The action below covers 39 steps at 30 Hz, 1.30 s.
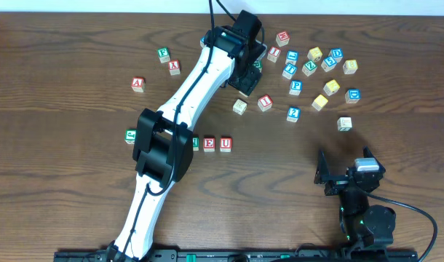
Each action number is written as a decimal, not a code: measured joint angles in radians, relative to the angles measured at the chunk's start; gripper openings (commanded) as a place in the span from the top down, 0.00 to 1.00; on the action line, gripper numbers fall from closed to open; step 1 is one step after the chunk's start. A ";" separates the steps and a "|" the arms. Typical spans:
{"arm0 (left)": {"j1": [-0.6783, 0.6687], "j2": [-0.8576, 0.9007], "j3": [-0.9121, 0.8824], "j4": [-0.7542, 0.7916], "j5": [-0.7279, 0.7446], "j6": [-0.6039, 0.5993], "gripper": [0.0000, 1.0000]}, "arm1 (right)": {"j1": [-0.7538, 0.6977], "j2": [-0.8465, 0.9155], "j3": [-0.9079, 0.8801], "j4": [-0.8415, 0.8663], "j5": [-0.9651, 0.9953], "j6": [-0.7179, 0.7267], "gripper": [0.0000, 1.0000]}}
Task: Spell out NEURIPS
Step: 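Lower the open left gripper around the green R block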
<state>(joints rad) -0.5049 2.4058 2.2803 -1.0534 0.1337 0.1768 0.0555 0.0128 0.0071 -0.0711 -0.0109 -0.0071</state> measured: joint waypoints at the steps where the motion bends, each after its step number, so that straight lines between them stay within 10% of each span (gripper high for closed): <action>1: 0.000 0.000 0.000 0.006 0.000 0.006 0.31 | 0.000 0.000 0.000 0.000 0.000 0.000 0.01; 39: -0.001 0.094 0.000 0.109 0.072 0.061 0.33 | 0.000 0.000 0.000 0.000 0.000 0.000 0.01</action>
<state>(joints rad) -0.5060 2.5000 2.2803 -0.9447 0.2054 0.2379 0.0555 0.0128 0.0071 -0.0711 -0.0109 -0.0071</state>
